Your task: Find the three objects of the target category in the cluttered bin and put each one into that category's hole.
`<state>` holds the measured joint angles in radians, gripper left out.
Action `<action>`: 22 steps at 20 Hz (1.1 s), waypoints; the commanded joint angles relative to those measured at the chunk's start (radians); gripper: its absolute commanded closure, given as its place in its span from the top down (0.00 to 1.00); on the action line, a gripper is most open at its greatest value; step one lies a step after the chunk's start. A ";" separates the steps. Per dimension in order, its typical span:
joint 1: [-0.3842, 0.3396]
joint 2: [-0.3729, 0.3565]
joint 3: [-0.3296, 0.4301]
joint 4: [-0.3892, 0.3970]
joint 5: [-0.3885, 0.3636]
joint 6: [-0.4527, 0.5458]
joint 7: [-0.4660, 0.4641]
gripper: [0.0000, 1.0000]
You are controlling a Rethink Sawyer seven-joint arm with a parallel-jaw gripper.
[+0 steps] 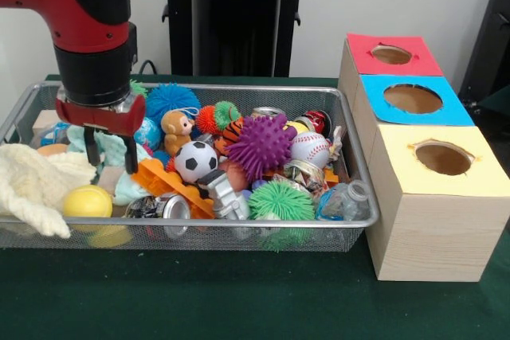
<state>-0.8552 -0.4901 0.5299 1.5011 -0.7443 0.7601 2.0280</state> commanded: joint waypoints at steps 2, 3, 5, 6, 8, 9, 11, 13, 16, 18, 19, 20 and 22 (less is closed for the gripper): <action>0.002 0.052 -0.010 -0.004 -0.082 -0.059 -0.186 1.00; 0.001 0.048 -0.010 0.002 -0.084 -0.061 -0.187 1.00; 0.000 0.039 -0.010 0.015 -0.088 -0.059 -0.192 1.00; -0.001 0.036 -0.008 0.020 -0.094 -0.069 -0.192 1.00; 0.000 0.046 -0.010 0.021 -0.102 -0.071 -0.193 1.00; 0.001 0.055 -0.014 0.023 -0.108 -0.083 -0.182 1.00; 0.012 0.090 -0.024 0.014 -0.129 -0.120 -0.146 1.00; 0.028 0.120 -0.034 0.000 -0.146 -0.142 -0.117 1.00; 0.051 0.132 -0.049 -0.001 -0.152 -0.163 -0.079 1.00; 0.065 0.127 -0.061 0.005 -0.151 -0.171 -0.059 1.00; 0.075 0.135 -0.065 -0.006 -0.147 -0.165 -0.057 1.00; 0.079 0.138 -0.069 -0.008 -0.146 -0.166 -0.055 1.00; 0.094 0.155 -0.076 -0.028 -0.147 -0.173 -0.049 1.00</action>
<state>-0.8207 -0.4745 0.4989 1.4977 -0.8091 0.6542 2.0278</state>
